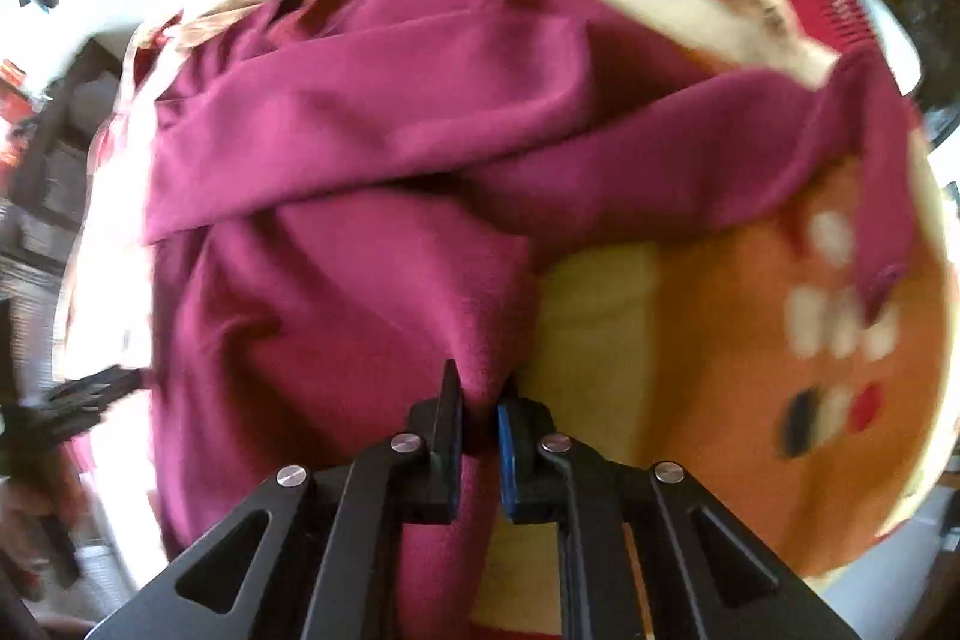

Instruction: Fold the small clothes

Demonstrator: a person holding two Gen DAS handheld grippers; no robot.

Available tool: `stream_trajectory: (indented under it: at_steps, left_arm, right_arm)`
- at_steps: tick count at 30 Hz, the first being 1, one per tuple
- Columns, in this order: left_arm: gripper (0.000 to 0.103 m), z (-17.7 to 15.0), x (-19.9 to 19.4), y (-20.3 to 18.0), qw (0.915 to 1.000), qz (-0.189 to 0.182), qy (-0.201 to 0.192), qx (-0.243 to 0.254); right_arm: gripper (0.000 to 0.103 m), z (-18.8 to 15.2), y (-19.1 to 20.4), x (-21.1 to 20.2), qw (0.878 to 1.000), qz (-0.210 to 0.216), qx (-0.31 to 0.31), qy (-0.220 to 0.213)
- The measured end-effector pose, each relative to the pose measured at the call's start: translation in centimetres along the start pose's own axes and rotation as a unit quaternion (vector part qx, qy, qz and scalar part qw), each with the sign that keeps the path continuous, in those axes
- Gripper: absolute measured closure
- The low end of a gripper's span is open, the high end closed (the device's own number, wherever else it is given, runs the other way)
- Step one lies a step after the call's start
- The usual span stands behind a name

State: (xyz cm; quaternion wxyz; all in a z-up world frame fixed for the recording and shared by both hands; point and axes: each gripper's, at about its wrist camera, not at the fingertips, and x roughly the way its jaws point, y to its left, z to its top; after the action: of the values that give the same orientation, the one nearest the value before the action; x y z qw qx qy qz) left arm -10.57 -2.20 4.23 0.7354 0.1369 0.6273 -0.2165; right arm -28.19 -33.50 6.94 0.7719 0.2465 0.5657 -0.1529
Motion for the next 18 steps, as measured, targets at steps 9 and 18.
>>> stream_trajectory:
  at_steps: [9,18]
  left_arm:
    - [0.045,3.0,-2.8,-5.7,0.9969,-0.01,-0.055,0.056]
    - [0.045,6.7,-1.6,-14.2,0.9886,-0.065,-0.068,0.118]
  right_arm:
    - [0.056,0.4,-4.4,-1.3,0.996,0.056,0.065,-0.005]
    - [0.055,3.5,-15.2,-5.8,0.977,-0.048,0.19,-0.081]
